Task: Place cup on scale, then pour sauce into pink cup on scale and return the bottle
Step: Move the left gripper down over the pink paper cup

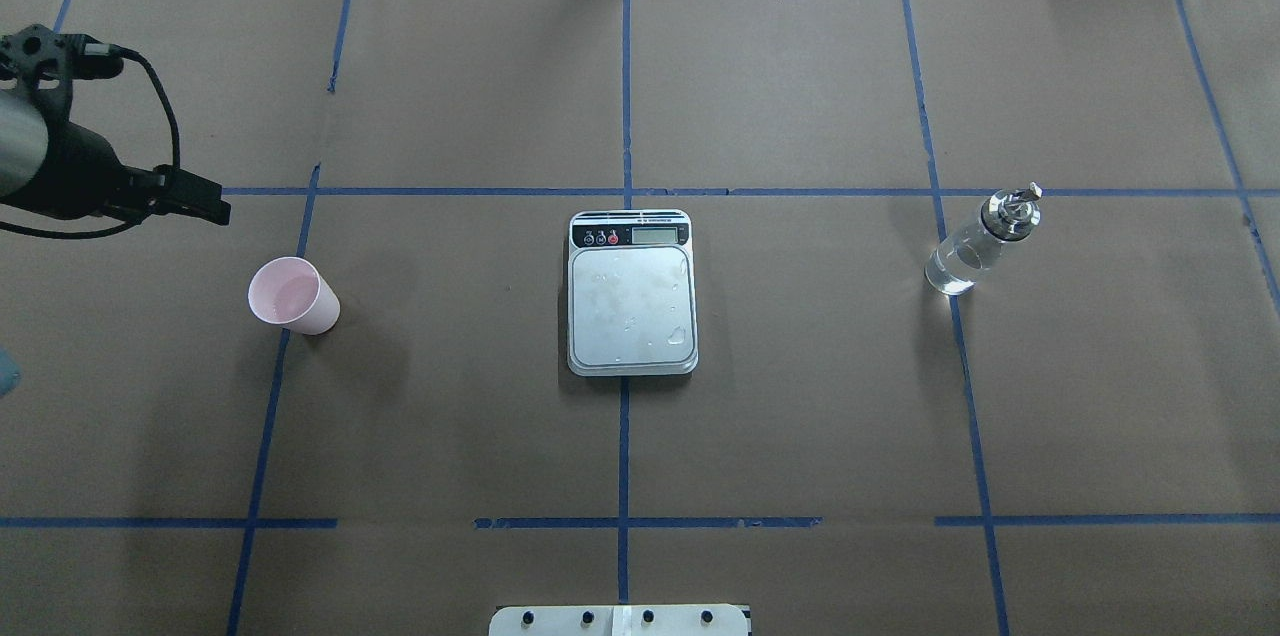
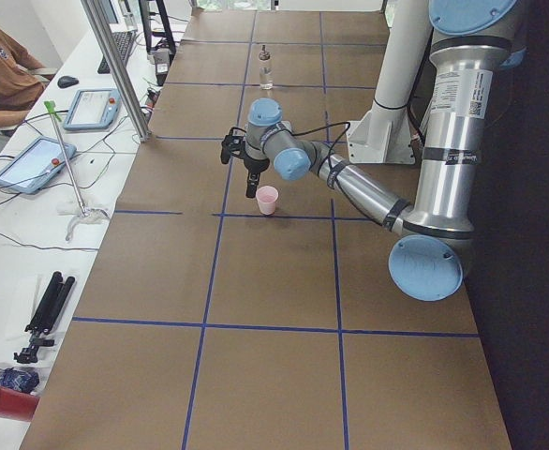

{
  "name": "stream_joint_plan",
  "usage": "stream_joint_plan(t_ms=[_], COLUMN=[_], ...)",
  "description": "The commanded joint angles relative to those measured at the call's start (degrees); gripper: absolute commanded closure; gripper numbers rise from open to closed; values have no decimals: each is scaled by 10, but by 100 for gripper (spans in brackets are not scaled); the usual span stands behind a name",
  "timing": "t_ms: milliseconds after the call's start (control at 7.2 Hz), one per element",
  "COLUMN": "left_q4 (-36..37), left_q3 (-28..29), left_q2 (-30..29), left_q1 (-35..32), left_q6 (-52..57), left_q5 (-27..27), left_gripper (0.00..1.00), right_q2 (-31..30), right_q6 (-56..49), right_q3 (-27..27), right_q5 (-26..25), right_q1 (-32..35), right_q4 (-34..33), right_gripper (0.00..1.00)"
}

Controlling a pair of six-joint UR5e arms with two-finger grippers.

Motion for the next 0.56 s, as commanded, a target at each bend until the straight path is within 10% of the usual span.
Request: stream_joint_plan(t_ms=[0,417], left_q4=[-2,-1], left_q3=[48,50], left_q2=[-18,-18], left_q1=[22,59], left_q6=[-51,-71], left_q5=[16,18], left_gripper=[0,0], right_q2=[1,1], right_q6=[0,-1], right_q3=[1,2], right_q5=[0,0], right_q1=[-1,0], right_q4=[-1,-1], right_gripper=[0,0])
